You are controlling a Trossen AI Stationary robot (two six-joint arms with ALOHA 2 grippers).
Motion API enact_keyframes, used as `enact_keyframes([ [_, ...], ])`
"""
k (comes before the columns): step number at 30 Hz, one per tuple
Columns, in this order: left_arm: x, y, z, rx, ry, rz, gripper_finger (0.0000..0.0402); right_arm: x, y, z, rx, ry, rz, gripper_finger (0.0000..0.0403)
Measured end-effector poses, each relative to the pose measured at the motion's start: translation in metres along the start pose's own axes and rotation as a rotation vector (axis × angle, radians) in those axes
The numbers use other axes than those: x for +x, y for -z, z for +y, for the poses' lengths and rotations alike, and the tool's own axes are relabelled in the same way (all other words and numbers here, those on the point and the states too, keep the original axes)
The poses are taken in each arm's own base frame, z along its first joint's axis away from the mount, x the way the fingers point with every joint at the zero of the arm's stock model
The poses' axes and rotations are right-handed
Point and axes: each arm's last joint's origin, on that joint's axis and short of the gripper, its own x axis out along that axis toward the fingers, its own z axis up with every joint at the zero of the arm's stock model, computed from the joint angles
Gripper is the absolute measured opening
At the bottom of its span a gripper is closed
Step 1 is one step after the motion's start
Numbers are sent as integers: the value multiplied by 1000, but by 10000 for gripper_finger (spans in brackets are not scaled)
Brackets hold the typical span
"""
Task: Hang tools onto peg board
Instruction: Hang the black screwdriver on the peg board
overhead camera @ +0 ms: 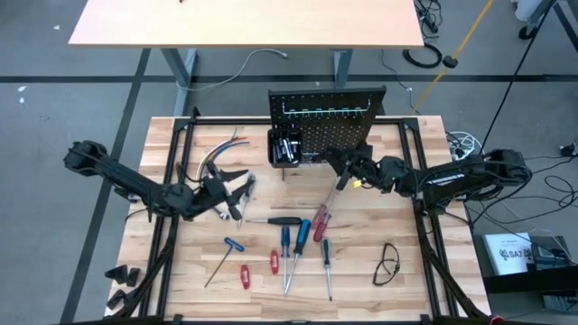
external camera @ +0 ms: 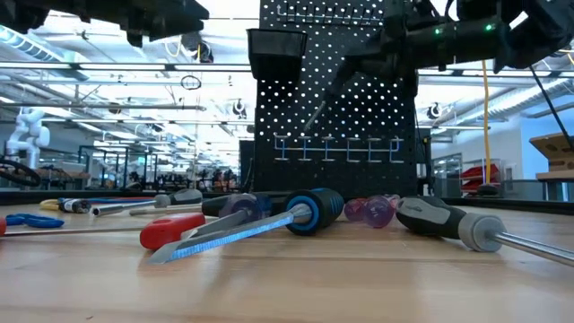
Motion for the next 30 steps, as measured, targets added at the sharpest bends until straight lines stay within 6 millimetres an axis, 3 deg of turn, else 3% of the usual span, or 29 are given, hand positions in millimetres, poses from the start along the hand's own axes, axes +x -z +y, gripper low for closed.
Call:
enact_keyframes([
  [8,2,8,-4,41,12,42,173,5,0,-4,17,-26,14,104],
  [18,4,14,-6,43,15,70,173,37,-3,11,-49,-23,28,104],
  [30,0,23,-9,28,39,148,173,48,-12,16,-105,0,71,104],
])
